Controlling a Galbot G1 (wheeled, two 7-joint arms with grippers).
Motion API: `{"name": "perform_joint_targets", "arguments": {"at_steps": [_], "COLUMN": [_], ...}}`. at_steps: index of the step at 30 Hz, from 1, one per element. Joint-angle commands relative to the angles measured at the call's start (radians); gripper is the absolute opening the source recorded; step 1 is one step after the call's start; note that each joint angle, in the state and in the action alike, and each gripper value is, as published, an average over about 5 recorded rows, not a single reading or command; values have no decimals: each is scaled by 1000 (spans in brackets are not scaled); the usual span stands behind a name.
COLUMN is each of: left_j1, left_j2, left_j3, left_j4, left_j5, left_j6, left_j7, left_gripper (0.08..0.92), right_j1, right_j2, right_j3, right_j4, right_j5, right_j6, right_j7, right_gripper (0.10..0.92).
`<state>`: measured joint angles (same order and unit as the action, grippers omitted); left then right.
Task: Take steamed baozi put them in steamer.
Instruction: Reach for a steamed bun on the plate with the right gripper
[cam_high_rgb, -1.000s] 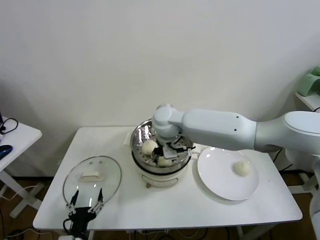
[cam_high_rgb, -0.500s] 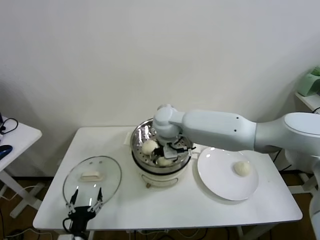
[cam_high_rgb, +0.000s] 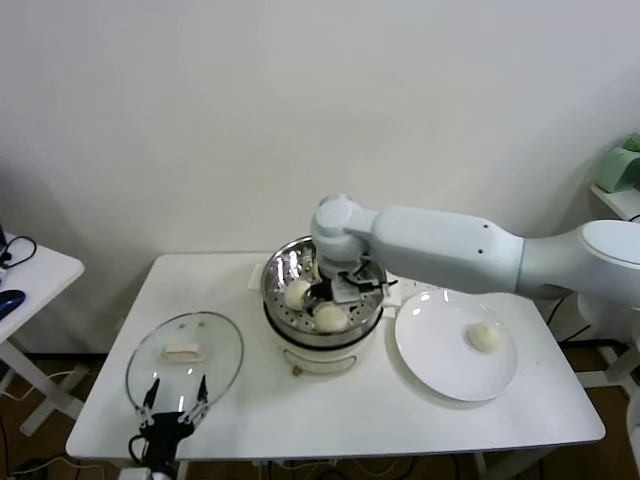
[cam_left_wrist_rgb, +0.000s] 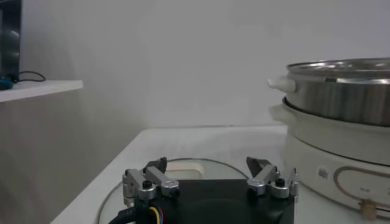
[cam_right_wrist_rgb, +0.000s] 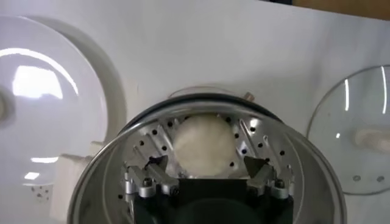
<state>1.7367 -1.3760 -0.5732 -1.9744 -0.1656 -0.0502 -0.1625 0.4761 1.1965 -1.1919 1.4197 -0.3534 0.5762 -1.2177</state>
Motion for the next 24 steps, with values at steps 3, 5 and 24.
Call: {"name": "perform_joint_targets", "arguments": {"at_steps": [3, 5, 24], "left_j1": [-23, -31, -61], "left_j2": [6, 10, 23], "left_j3": [1, -5, -21], "left_j4": [-20, -20, -69], "left_j5": [-6, -7, -43], "left_j6": [16, 16, 42], "left_j7": [-2, -1, -2], "left_gripper": [823, 823, 823], "right_j1": [62, 72, 10], "right_j2": [-104, -147, -579], "right_j3": [82, 78, 53], "right_j4": [-17, -31, -331], "right_j5": [40, 106, 588], "right_j6": [-25, -111, -557], "right_j7": [-12, -3, -95], "right_gripper": [823, 823, 823]}}
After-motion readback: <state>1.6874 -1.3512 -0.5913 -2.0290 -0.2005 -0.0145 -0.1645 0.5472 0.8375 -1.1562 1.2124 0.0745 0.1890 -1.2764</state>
